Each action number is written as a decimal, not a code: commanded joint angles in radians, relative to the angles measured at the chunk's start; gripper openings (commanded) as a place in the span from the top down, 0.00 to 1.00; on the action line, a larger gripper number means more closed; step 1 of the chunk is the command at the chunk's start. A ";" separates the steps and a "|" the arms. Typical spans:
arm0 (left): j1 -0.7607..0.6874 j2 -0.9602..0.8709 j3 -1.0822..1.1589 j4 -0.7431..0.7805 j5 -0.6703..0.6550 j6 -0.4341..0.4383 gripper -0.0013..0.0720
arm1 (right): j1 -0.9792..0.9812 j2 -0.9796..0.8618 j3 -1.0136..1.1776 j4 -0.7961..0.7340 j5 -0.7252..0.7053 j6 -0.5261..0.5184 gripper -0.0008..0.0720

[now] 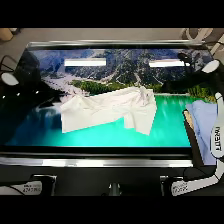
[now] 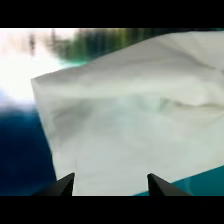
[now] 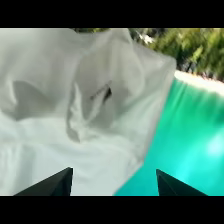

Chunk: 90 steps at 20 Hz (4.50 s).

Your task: Fold the shirts.

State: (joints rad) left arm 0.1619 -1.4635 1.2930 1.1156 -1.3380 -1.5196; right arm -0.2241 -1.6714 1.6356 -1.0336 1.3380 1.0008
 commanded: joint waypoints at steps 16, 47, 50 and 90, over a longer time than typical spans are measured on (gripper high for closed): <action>-0.022 0.076 -0.545 -0.099 0.380 0.015 0.66 | -0.095 -0.071 -0.007 -0.018 0.193 -0.045 0.25; -0.018 0.679 0.130 -0.033 0.452 0.077 0.96 | 0.132 0.390 0.239 -0.029 -0.216 -0.217 0.96; -0.018 0.806 0.396 0.054 0.620 0.007 0.96 | 0.133 0.695 0.285 -0.129 -0.473 -0.216 0.96; -0.008 -0.165 0.195 0.092 0.066 0.017 0.09 | 0.167 -0.108 0.145 -0.185 -0.223 0.134 0.28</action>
State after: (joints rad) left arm 0.1246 -1.6142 1.4567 1.1778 -1.0424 -1.4986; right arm -0.0086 -1.7924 1.7535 -1.2400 0.9878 1.2144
